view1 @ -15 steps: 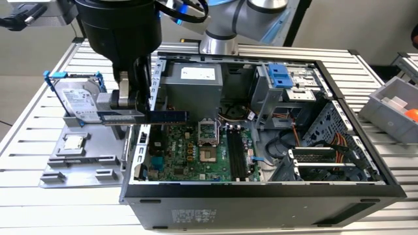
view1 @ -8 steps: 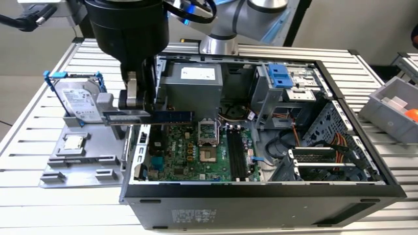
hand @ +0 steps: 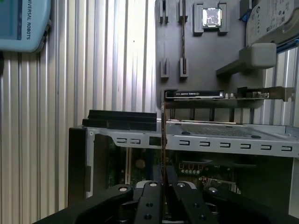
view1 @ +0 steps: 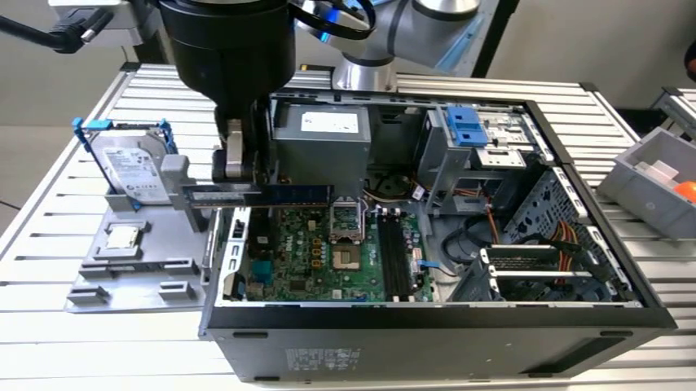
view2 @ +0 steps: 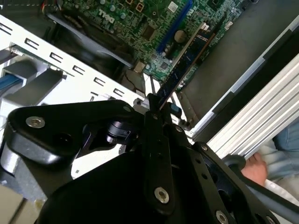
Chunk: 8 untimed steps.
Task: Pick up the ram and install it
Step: 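Pick up the ram and move it above insertion slot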
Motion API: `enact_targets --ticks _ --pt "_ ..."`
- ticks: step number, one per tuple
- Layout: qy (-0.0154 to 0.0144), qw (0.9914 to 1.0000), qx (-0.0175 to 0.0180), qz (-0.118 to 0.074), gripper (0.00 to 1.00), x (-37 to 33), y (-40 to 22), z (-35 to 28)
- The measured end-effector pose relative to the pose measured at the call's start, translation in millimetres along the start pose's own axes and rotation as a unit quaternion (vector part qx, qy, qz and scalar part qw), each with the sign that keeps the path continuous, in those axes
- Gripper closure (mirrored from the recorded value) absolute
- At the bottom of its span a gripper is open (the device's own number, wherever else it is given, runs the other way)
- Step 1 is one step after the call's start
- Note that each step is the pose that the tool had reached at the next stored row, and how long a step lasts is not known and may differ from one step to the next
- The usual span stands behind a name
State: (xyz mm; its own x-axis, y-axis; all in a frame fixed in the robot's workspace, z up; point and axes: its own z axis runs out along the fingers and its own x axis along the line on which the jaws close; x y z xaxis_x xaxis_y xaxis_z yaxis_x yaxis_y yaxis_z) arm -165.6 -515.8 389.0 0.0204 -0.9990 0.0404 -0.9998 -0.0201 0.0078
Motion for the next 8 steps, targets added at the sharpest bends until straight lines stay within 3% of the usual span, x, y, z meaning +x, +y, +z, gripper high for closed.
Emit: enact_targets --ticks 8 --pt "0.0 1.0 0.0 0.0 1.0 0.2 -8.8 -0.1"
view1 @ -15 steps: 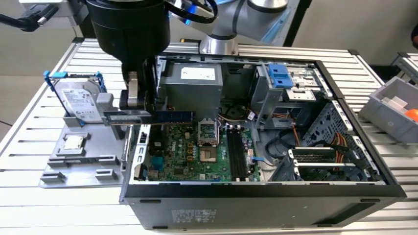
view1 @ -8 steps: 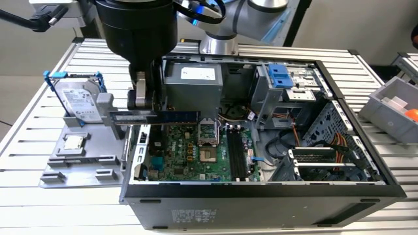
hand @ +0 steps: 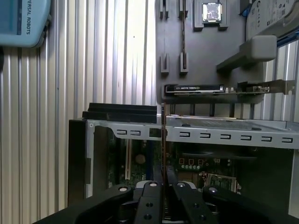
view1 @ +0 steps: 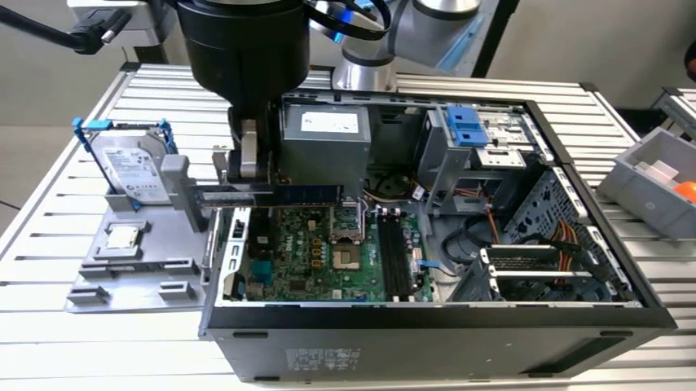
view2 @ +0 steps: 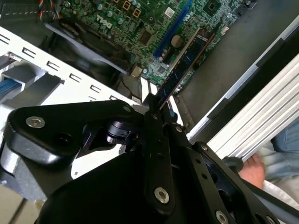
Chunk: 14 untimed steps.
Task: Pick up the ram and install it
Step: 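Pick up the ram and move it above insertion slot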
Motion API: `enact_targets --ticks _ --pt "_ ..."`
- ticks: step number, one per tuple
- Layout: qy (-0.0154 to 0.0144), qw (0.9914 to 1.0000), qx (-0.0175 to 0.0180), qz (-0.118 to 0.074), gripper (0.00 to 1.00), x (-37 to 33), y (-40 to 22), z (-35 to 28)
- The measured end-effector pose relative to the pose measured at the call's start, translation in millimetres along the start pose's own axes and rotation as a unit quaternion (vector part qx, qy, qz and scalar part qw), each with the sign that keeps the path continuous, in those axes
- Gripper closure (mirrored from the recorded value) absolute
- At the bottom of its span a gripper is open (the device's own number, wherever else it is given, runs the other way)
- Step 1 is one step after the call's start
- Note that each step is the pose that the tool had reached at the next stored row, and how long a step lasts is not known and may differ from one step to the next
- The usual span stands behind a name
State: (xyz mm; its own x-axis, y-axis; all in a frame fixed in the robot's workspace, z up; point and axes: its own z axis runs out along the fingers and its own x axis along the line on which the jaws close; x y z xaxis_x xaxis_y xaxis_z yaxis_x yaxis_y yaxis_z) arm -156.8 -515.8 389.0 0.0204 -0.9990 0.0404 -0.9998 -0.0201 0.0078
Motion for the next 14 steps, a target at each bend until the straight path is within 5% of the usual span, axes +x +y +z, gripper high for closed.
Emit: enact_targets --ticks 14 --pt "0.0 1.0 0.0 0.0 1.0 0.2 -10.5 -0.1"
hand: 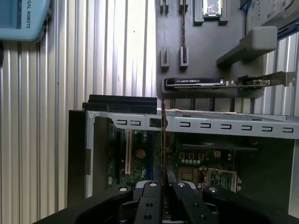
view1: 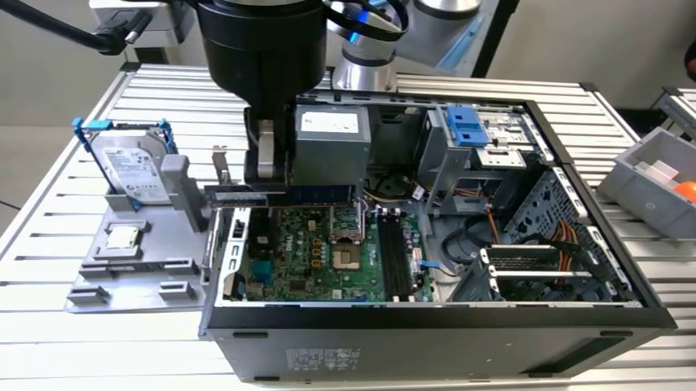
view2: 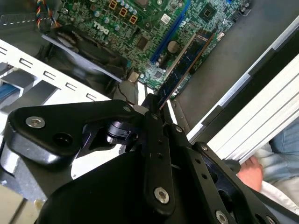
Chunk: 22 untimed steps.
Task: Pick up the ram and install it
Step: 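Pick up the ram and move it above insertion slot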
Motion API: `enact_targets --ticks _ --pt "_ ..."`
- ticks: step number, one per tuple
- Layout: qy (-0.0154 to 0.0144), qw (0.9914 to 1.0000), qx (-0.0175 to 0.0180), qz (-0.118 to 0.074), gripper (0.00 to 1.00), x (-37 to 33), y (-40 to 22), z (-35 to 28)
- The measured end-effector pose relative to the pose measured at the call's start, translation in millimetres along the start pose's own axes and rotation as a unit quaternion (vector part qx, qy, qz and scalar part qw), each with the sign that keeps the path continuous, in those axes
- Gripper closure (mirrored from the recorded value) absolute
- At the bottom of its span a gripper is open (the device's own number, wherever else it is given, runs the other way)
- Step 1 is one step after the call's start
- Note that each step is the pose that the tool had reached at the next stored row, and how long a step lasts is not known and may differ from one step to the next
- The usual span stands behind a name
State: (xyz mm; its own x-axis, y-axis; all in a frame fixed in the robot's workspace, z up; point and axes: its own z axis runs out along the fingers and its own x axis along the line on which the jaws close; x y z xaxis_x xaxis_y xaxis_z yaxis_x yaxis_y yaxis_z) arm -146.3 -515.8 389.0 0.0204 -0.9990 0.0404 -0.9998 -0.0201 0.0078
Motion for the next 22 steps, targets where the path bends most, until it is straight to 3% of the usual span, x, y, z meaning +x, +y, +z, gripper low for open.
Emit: enact_targets --ticks 6,13,22 --pt "0.0001 1.0 -0.0001 0.0 1.0 0.1 -5.1 -0.1" --pt "0.0 1.0 -0.0001 0.003 1.0 0.4 -18.5 -0.1" --pt "-0.0002 0.99945 -0.0014 0.033 1.0 0.4 -24.7 0.0"
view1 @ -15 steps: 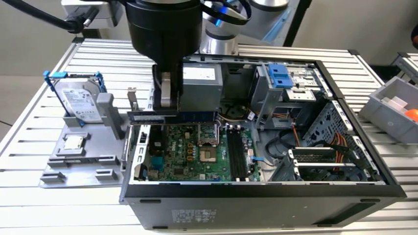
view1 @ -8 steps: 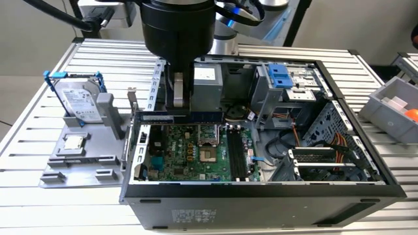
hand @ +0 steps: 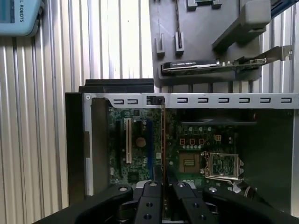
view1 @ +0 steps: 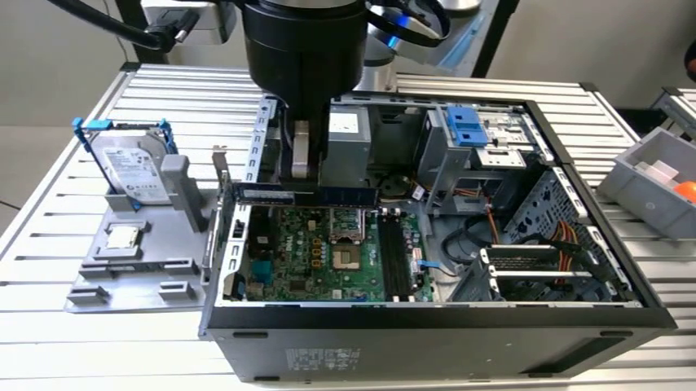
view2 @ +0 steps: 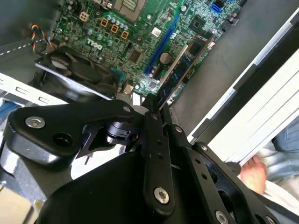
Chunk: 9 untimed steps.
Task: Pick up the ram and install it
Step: 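Pick up the ram and move it above insertion slot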
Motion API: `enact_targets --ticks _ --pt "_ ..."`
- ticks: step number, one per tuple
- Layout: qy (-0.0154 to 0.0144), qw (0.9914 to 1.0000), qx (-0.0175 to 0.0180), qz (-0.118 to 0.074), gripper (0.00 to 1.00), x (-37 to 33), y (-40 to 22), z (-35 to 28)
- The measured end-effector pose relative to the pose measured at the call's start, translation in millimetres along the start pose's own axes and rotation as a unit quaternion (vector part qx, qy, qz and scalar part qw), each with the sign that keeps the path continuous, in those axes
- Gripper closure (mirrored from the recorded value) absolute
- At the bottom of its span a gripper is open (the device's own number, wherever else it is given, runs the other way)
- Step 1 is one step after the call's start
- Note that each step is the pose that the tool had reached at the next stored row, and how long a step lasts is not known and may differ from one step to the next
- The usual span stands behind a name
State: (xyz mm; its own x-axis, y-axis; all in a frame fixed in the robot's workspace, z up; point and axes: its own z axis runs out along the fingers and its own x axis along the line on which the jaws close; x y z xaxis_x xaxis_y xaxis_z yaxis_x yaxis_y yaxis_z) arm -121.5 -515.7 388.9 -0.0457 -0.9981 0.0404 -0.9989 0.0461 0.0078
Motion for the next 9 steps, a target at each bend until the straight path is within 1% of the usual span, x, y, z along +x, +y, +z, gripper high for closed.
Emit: enact_targets --ticks 3,9 --pt "-0.0001 0.99996 -0.0004 0.009 1.0 -0.3 -2.4 0.0" --pt "0.0 0.99995 -0.0004 0.01 1.0 -0.8 -12.3 -0.1"
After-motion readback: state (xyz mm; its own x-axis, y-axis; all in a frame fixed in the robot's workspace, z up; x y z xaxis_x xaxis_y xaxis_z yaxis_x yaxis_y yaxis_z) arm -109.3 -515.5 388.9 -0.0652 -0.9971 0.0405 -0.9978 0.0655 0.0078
